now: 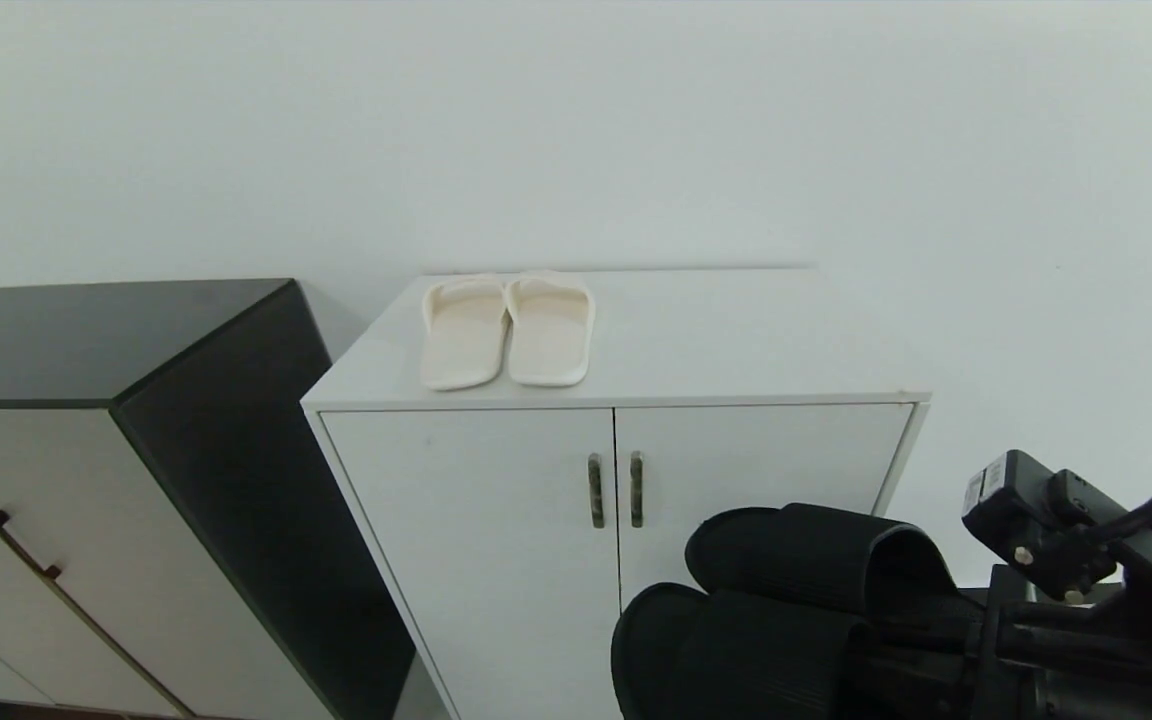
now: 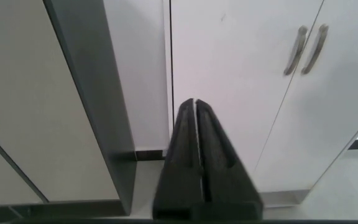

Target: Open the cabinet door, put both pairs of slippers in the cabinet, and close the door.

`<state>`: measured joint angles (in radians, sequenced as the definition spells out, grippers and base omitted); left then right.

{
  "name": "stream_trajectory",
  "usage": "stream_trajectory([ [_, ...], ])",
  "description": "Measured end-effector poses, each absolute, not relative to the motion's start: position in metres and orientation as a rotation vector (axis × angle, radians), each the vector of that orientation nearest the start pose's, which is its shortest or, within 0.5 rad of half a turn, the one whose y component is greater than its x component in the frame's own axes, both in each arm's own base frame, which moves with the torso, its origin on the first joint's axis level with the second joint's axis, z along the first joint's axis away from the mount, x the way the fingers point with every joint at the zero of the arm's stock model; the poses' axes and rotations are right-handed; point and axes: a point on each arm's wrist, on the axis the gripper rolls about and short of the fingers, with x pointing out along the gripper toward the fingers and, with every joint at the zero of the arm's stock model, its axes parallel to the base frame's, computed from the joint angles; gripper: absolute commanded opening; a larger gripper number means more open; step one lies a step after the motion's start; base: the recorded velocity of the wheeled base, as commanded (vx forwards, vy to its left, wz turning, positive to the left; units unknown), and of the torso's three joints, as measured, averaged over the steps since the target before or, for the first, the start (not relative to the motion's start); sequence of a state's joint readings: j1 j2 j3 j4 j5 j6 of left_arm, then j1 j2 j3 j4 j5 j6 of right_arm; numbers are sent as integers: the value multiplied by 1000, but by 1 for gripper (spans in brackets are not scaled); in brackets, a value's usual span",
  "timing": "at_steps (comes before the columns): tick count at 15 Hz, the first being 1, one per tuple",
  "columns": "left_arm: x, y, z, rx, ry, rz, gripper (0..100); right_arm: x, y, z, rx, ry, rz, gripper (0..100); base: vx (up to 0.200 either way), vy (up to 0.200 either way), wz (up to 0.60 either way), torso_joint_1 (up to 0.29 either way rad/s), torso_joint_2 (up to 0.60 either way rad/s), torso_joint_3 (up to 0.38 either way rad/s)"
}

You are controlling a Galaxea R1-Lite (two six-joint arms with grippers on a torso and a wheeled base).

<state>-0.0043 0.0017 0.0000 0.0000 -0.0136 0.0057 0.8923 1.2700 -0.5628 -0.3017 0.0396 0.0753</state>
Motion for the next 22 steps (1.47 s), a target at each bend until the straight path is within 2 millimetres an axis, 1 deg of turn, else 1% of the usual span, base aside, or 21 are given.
stream_trajectory([
  [8,-23,0,76,10,2,-19,100,120,150,186,-115,437,900,0,0,0,0,-172,501,319],
  [13,-23,-1,75,54,4,-45,100,120,150,182,-122,452,898,0,0,0,0,-128,469,339],
  [19,-20,-1,76,58,42,-49,100,120,150,179,-128,462,898,0,0,0,0,-61,441,379],
  [22,-19,-1,77,69,47,-54,100,120,151,178,-128,468,906,0,0,0,0,-7,193,180],
])
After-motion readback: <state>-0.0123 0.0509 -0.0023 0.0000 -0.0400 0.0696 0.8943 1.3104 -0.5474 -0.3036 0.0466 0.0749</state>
